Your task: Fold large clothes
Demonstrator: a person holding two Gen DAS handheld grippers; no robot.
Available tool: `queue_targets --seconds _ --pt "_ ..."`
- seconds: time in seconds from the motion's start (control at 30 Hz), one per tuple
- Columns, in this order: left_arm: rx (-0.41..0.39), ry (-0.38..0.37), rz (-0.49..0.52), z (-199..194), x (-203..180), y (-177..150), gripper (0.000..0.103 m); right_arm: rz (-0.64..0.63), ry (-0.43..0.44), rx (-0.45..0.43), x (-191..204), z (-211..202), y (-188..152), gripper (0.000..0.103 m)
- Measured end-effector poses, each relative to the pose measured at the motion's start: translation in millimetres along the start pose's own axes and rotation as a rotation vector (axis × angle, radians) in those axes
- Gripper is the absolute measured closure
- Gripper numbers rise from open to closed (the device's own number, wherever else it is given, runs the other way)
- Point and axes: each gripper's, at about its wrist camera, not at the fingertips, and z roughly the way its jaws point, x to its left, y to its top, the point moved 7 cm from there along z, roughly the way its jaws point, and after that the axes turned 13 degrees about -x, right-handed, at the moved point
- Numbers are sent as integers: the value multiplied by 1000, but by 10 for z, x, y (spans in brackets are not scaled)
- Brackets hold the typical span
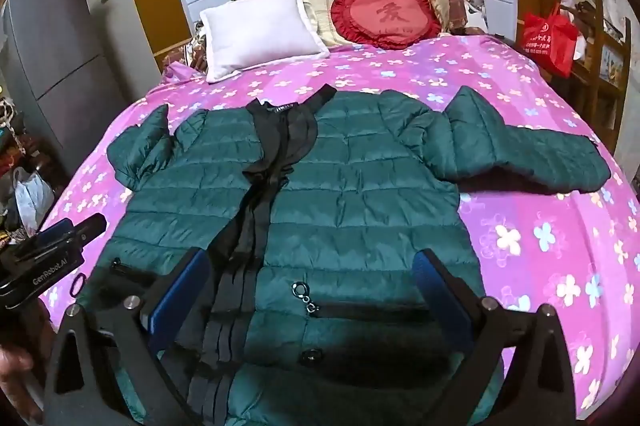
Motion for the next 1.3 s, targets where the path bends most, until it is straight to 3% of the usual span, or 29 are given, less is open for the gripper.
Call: queue_targets --seconds 0.8,1.3 --pt "28 -2 -10 192 -43 -106 59 -72 -82 29 56 312 -93 0" --pt "47 -10 -7 249 -96 -191 59 -37 -78 64 37 392 -173 0"
